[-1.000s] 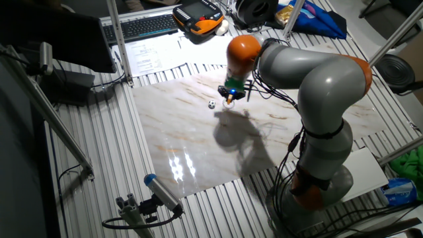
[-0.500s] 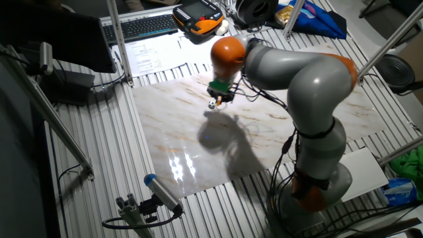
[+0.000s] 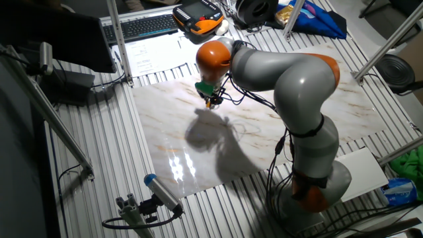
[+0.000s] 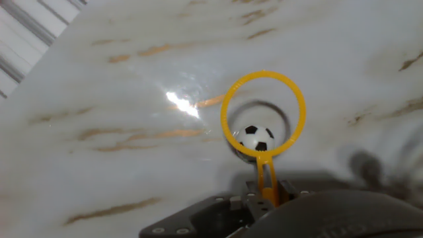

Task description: Attach the bubble ring to the ball

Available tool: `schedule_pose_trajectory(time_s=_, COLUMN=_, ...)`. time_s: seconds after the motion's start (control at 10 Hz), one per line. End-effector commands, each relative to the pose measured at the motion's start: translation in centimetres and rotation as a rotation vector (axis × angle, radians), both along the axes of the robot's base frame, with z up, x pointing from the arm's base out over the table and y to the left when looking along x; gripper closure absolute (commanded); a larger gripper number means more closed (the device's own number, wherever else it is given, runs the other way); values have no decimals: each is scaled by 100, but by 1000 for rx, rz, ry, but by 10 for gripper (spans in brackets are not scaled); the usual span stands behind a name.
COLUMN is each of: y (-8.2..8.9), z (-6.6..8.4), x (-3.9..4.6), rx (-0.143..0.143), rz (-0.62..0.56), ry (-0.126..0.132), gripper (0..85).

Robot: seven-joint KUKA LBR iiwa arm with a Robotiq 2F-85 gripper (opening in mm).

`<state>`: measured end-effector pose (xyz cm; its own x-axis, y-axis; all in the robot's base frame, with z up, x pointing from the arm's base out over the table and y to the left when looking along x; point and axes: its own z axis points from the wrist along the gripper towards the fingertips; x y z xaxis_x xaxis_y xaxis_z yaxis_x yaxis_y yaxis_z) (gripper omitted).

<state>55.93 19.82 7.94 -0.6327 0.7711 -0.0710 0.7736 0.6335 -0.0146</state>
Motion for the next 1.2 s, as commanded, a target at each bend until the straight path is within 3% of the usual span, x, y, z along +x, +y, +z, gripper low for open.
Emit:
schedule_pose_trajectory(time_s=0.0, y=15, z=-71, x=-5, rx=1, rz=7, ry=0, gripper=850)
schedule_pose_trajectory(time_s=0.3, y=87, z=-169, x=-43, rx=30, rz=3, ry=9, gripper=850)
schedule_pose_trajectory(time_s=1.0, y=144, z=-418, x=-129, rx=11, rz=35, ry=11, gripper=850)
schedule_pose_trajectory(time_s=1.1, y=141, z=-431, x=-133, rx=2, rz=44, ry=24, gripper=680)
